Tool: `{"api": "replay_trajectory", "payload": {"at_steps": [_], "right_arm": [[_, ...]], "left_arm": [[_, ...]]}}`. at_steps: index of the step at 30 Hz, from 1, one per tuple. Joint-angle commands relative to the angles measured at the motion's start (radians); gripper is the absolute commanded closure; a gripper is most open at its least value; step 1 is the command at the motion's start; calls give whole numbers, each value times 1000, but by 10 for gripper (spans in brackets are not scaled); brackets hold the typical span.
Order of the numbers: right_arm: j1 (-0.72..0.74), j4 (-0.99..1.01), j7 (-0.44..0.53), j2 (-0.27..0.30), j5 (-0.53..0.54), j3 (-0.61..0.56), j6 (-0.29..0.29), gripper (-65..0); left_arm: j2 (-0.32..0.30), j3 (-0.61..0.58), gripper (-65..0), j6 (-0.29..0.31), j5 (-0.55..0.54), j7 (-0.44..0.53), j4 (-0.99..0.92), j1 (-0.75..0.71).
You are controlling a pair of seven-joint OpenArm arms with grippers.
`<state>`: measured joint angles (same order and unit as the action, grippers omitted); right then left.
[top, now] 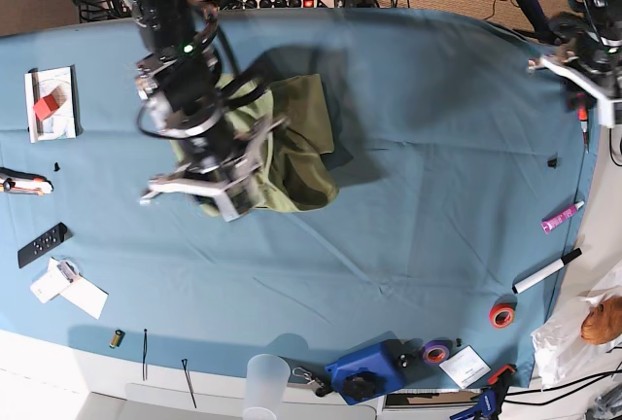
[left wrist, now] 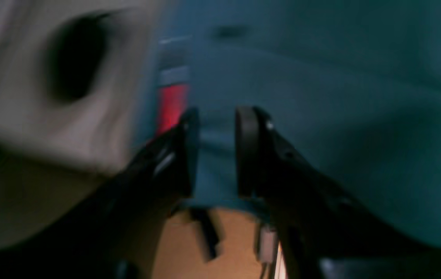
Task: Layout the t-shirt on the table in an organized manner, then fold the t-shirt properly
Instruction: 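Press the folded bundle down with the right gripper, then tuck the bundle's loose edge under with the right gripper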
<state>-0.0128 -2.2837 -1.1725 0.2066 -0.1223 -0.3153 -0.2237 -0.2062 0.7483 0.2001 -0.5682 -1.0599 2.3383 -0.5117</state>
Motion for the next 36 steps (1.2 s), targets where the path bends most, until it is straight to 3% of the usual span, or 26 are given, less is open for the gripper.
{"api": "replay_trajectory", "payload": {"at_steps": [1, 6, 8, 12, 16, 19, 22, 27, 36], "right_arm": [[15, -11, 28, 2, -6, 45, 19, -28], [15, 55, 29, 5, 48, 287, 31, -15], [15, 111, 29, 7, 110, 379, 22, -15], [14, 196, 27, 7, 217, 511, -63, -15], [10, 216, -2, 6, 470, 560, -206, -14], [-5, 218, -28, 6, 587, 557, -239, -14], [-35, 243, -27, 1, 628, 552, -249, -14], [-54, 406, -28, 2, 779, 450, -330, -14], [-53, 454, -25, 1, 807, 226, -416, -14]], "left_arm": [[-4, 6, -150, 30, -49, 31, 16, -3], [-5, 6, -149, 251, -288, 67, 16, 6], [-5, -10, -110, 302, -330, 66, 16, 27], [-5, -132, -55, 303, -302, 100, 5, 75], [-5, -336, -53, 254, -108, 178, -41, 126], [-4, -459, -53, 159, 25, 204, -72, 169], [-5, -533, -53, 116, 98, 204, -77, 198], [-5, -558, -54, 111, 108, 204, -77, 210], [-5, -558, -54, 111, 112, 203, -77, 210]]}}
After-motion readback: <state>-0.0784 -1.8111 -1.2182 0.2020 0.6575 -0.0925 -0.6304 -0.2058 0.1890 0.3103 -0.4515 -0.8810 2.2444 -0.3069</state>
